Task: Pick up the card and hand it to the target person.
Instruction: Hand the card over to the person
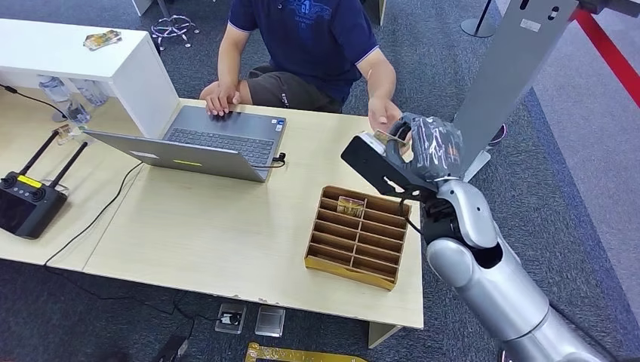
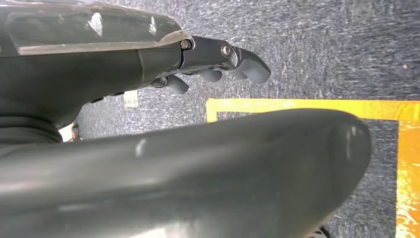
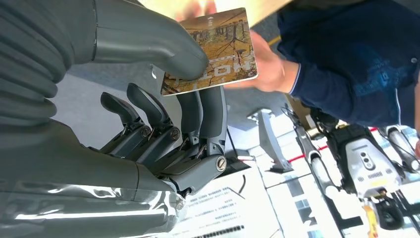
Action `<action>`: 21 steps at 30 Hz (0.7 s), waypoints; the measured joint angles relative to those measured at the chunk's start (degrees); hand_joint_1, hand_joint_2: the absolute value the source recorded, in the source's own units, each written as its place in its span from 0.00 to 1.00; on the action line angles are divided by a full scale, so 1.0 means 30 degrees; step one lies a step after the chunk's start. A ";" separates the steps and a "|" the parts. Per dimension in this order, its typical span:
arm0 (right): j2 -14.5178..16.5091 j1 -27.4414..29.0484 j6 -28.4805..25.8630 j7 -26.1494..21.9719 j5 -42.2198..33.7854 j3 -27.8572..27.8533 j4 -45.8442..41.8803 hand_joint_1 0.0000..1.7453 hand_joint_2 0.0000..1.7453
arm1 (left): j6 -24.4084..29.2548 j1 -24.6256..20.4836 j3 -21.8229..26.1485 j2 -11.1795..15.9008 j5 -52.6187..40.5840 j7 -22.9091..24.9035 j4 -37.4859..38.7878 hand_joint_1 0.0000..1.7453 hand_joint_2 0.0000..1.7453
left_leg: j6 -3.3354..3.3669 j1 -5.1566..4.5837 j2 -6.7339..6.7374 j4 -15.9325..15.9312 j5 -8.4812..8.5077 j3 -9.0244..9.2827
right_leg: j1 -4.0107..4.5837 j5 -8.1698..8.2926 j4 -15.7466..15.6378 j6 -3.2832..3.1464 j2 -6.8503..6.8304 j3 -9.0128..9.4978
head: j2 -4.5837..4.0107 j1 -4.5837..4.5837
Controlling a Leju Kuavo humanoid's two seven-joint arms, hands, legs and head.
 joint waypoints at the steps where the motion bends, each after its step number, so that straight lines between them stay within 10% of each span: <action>1: 0.0058 -0.0293 -0.0091 -0.0295 -0.0051 0.0042 0.0517 0.95 1.00 | 0.0000 -0.0073 -0.0068 0.0000 -0.0027 0.0044 0.0000 0.00 0.00 | 0.0000 0.0000 -0.0002 0.0000 0.0000 -0.0004 | 0.0000 0.0000 0.0001 0.0000 -0.0001 -0.0001 | 0.0000 0.0007; 12: 0.2319 -0.1440 -0.2119 -0.3606 -0.0100 0.1051 0.7856 0.95 1.00 | 0.0013 -0.0182 -0.0328 0.0000 0.0249 0.0044 0.0000 0.00 0.00 | -0.0001 0.0001 -0.0010 -0.0002 0.0000 -0.0016 | 0.0001 -0.0005 0.0009 0.0001 -0.0011 -0.0008 | 0.0000 -0.0009; 16: 0.3086 -0.1456 -0.2488 -0.4106 -0.0111 0.1343 0.9726 0.00 1.00 | 0.0051 -0.0051 -0.0328 0.0000 0.0400 -0.0091 0.0000 0.00 0.00 | 0.0000 0.0000 -0.0010 -0.0003 0.0000 -0.0016 | 0.0000 -0.0005 0.0009 0.0001 -0.0010 -0.0008 | 0.0000 0.0007; 21: 0.3844 -0.1483 -0.2654 -0.4469 -0.0139 0.1676 1.1353 0.00 1.00 | 0.0051 0.0100 -0.0328 0.0000 0.0504 -0.0278 0.0000 0.00 0.00 | 0.0000 0.0000 -0.0009 -0.0002 0.0001 -0.0015 | 0.0000 -0.0005 0.0008 0.0001 -0.0009 -0.0011 | 0.0000 0.0017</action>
